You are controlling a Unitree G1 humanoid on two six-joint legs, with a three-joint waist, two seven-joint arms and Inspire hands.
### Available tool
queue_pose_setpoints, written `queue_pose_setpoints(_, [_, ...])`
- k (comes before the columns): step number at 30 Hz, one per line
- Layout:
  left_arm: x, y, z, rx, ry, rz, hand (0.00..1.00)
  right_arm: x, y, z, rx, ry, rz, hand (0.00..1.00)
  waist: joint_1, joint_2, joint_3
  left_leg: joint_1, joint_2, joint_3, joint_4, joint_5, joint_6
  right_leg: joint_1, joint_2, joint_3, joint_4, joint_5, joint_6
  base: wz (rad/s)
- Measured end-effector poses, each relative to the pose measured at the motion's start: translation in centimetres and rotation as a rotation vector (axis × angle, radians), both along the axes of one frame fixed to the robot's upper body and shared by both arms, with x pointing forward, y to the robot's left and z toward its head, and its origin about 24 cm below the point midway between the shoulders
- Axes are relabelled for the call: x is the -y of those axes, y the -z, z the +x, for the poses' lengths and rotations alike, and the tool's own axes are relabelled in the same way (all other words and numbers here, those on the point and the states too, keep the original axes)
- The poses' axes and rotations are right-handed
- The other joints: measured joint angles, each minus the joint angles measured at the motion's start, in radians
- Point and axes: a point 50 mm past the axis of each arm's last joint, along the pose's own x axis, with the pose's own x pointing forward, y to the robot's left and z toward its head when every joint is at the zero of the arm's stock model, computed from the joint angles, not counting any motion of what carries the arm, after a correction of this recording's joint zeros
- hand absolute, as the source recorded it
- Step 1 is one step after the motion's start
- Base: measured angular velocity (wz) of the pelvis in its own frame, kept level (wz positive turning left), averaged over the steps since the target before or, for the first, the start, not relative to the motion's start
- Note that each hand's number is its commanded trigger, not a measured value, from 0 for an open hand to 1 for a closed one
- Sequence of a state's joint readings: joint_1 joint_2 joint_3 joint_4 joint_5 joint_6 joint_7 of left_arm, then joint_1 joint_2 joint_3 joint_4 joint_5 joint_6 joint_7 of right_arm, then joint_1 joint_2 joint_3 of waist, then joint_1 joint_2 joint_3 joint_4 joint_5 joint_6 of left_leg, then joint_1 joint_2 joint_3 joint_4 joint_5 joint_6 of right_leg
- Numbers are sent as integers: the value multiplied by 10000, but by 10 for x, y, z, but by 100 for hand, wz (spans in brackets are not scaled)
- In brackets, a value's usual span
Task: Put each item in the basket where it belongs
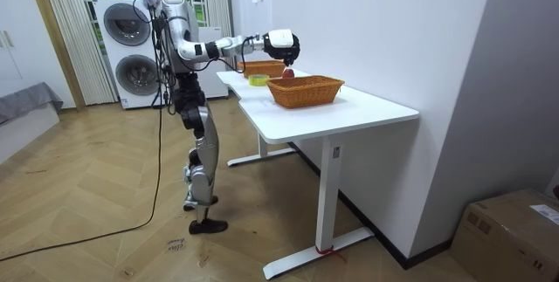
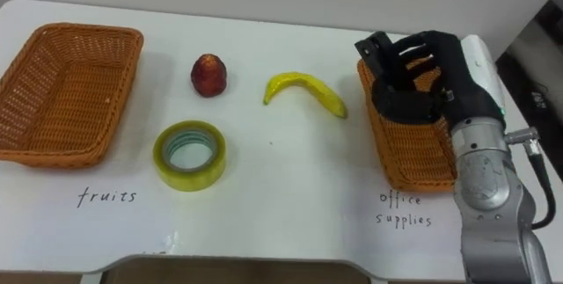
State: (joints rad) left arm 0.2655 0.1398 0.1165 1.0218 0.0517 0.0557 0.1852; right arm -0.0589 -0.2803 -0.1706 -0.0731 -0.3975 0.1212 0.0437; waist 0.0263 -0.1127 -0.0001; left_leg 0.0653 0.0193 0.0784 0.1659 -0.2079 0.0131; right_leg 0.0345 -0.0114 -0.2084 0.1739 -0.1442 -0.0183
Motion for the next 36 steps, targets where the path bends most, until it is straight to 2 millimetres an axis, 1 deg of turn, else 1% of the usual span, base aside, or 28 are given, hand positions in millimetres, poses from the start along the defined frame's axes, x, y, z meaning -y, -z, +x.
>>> queue_pose_setpoints(2, [-1, 0, 0, -2, 11, 16, 0, 2, 2, 0, 3, 140, 98, 100, -69, -16, -6, 5, -2, 2, 9, -1, 0, -1, 5, 0, -7, 0, 0, 0])
queue_pose_setpoints(11, [-1, 0, -1, -24, 6, 42, 0, 4, 5, -1, 129, 443, 356, 100, -217, 7, 33, 5, 18, 6, -60, -1, -1, -32, 38, 1, -39, 0, 0, 0])
queue_pose_setpoints(18, [-1, 0, -1, -39, -1, 91, 0, 5, 5, -1, 184, 551, 346, 100, -231, 22, 31, 5, 20, 9, -65, -2, -2, -37, 40, -1, -41, 0, 0, 0])
queue_pose_setpoints(23, [-1, 0, -2, -70, -5, 92, 0, 6, 5, -1, 186, 568, 314, 100, -232, 86, -4, 7, 30, 9, -62, -2, -2, -40, 34, -41, -34, 0, 0, 0])
queue_pose_setpoints(27, [-1, 0, -3, -120, -21, 98, 0, 8, 10, -5, 44, 705, 353, 100, -230, 110, -17, 25, 18, 14, -53, -2, -3, -21, 37, 18, -34, 0, 0, 0])
queue_pose_setpoints(32, [0, 0, -5, -184, -27, 240, 0, 13, 22, -13, -438, 909, 365, 100, -229, 156, 4, 27, 19, 15, -56, -2, -2, -23, 34, 38, -33, 0, 0, 0])
queue_pose_setpoints(33, [0, 0, -5, -190, -39, 285, 0, 14, 25, -14, -575, 972, 347, 96, -215, 174, -1, 40, 15, 19, -56, -1, -2, -22, 34, 59, -22, 0, 0, 0])
queue_pose_setpoints(34, [0, 0, -6, -215, -46, 276, 0, 15, 27, -15, -659, 989, 358, 53, -218, 198, 11, 39, 16, 16, -58, -1, -2, -22, 33, 60, -22, 0, 0, 0])
queue_pose_setpoints(36, [0, 0, -8, -251, -54, 269, 0, 15, 28, -15, -713, 1008, 365, 0, -241, 236, -2, 43, 13, 13, -59, -1, -2, -18, 32, 55, -23, 0, 0, 0])
